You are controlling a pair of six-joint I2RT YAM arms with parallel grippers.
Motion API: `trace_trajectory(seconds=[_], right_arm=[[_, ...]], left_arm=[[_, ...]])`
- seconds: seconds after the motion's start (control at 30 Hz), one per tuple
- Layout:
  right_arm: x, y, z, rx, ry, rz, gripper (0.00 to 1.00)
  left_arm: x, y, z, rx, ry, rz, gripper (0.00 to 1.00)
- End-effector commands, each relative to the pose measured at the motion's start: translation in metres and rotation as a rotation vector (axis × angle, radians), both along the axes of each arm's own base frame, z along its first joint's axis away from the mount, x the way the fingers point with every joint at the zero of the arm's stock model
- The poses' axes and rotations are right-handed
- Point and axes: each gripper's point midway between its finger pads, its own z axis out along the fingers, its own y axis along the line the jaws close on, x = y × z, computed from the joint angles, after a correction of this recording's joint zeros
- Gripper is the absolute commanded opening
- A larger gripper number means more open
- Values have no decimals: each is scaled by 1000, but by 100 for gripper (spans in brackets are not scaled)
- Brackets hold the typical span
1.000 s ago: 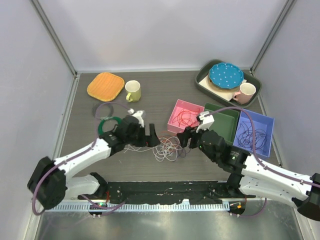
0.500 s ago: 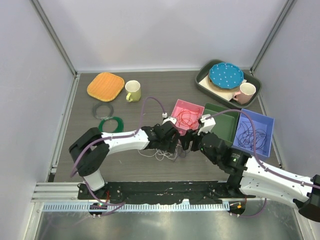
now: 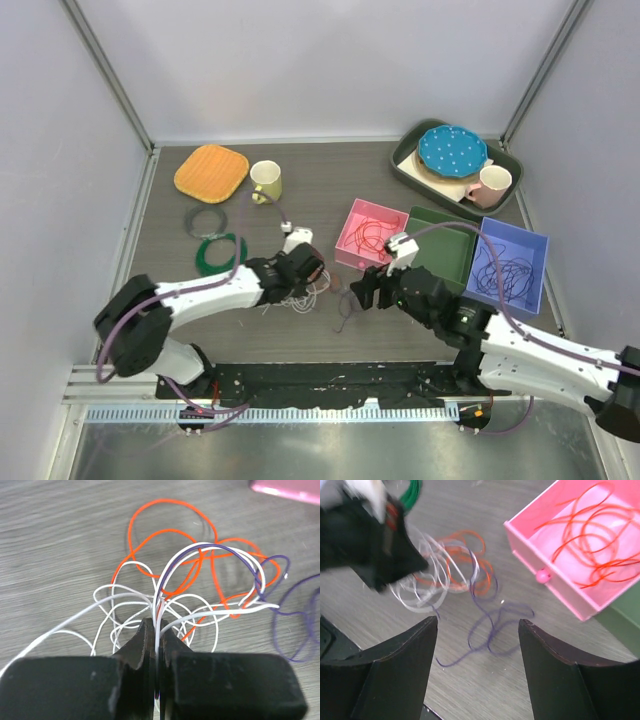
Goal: Untangle the cables
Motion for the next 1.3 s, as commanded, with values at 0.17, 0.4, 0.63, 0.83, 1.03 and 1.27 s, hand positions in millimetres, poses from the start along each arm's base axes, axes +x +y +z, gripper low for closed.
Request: trace_trajectory(seconds=[0.17,0.4,0.63,0.83,1.03,1.27], right_arm=[[10,68,-62,-221,116,196,70],[23,123,-71,-212,17,282,71],[47,115,-87,-241,-78,142,69],[48,114,-102,-283,-60,141,61],[49,110,-123,-327,-28,124,55],[64,103,-103,-314,-73,21,1]], left_arm=[[9,40,54,-185,-161,154,0],[6,42,60,-207,-161,168,0],[6,42,55,-203,-145,180,0],[7,46,56,-195,-150,206,0],[7,50,57,-189,-157,223,0],[12,60,60,-176,-184,285,0]])
